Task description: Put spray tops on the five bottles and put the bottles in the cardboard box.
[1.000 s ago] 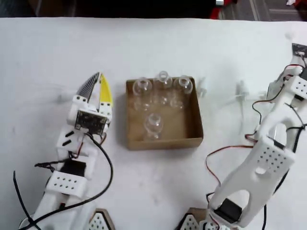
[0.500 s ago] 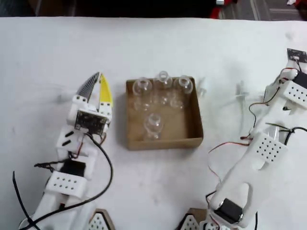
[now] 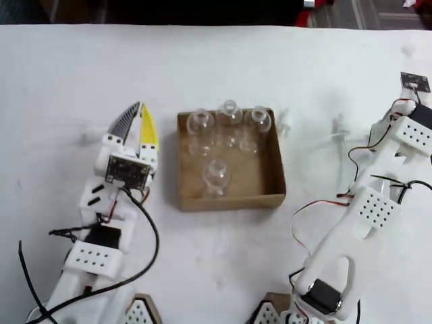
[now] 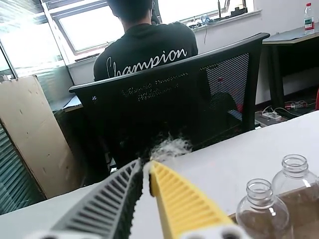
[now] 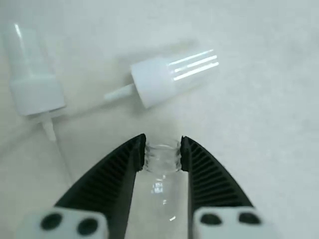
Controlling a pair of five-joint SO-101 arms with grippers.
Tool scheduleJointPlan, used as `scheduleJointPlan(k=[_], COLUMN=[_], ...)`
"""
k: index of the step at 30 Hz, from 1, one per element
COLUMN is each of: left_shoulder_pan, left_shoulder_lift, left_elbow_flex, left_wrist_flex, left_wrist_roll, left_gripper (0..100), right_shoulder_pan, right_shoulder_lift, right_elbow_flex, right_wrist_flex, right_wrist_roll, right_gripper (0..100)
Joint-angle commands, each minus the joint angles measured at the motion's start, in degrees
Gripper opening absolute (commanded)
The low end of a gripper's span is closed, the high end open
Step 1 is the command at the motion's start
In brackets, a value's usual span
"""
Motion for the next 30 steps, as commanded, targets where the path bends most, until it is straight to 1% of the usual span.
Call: scheduleJointPlan(k=[1, 5, 17, 20, 21, 24, 27, 30], left_shoulder_pan=[0.66, 0.66, 0.66, 0.66, 0.66, 0.66, 0.66, 0.66], left_shoulder_lift=[-0.84, -0.84, -0.84, -0.84, -0.84, -0.84, -0.92, -0.92], left_elbow_flex=[-0.62, -0.62, -0.62, -0.62, -0.62, -0.62, -0.62, -0.62], left_wrist_flex=[-1.14, -1.14, -1.14, -1.14, -1.14, -1.14, -1.14, -1.14], left_wrist_roll=[-0.53, -0.53, -0.53, -0.53, -0.53, -0.53, -0.53, -0.53], left_gripper=[3, 3, 3, 3, 3, 3, 3, 3], right_shoulder_pan=[0.13, -0.13, -0.22, -0.22, -0.04, -0.04, -0.84, -2.59], right_shoulder_lift=[-3.21, -8.04, -28.97, -34.24, -35.91, -41.71, -49.54, -58.59], right_elbow_flex=[-2.73, -2.73, -2.02, -1.93, -1.58, 4.40, 15.82, 27.60], right_wrist_flex=[0.75, 3.30, 4.00, 4.18, 4.26, 4.26, 4.18, 4.00], right_wrist_roll=[0.70, 0.62, 0.26, 0.26, 0.26, 0.18, 0.00, -2.99], right_gripper=[5.2, 5.2, 5.0, 1.3, 1.7, 1.8, 1.8, 1.8])
